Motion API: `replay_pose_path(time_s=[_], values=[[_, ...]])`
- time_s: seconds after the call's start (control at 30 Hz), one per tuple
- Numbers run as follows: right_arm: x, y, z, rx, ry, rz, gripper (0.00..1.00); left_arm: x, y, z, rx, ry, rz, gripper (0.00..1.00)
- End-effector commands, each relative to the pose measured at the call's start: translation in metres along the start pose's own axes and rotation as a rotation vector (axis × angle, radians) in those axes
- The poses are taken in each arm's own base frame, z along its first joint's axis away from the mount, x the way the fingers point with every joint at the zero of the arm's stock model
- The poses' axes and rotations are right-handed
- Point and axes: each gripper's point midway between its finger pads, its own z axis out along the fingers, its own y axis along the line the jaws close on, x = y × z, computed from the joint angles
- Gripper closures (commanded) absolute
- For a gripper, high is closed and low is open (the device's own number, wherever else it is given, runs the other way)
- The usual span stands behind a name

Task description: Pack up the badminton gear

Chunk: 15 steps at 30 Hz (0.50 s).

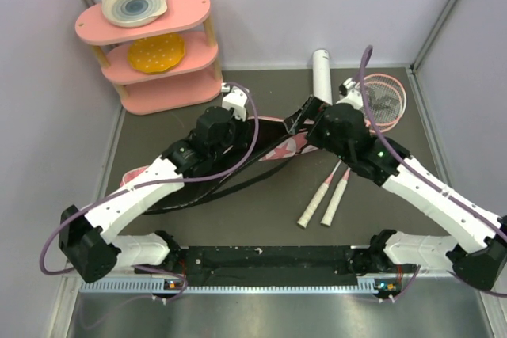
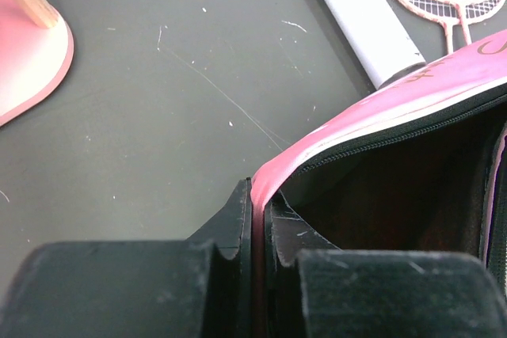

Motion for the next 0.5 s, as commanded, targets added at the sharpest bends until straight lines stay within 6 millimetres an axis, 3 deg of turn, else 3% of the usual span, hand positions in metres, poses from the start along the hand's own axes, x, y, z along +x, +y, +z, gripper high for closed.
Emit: replay_pose_path(time_s=[0.0,0.1,0.2,0.23,0.47], values=[[0.013,0.016,0.001,0.005,0.007,0.202,0.01,-0.061,0.003,-0.018,-0.011,-0.229,-0.095,1.00],[0.029,0.011,0.009,0.048,0.017,0.257,0.04,-0.062,-0.001,-0.022,0.019,-0.239,-0.096,1.00],[0.040,0.001,0.017,0.095,0.012,0.306,0.18,-0.064,-0.004,-0.026,0.041,-0.246,-0.098,1.00],[0.040,-0.002,0.019,0.107,0.003,0.308,0.23,-0.063,-0.005,-0.026,0.048,-0.244,-0.098,1.00],[0.035,-0.007,0.030,0.154,-0.050,0.320,0.30,-0.068,-0.024,-0.036,0.167,-0.279,-0.112,1.00]])
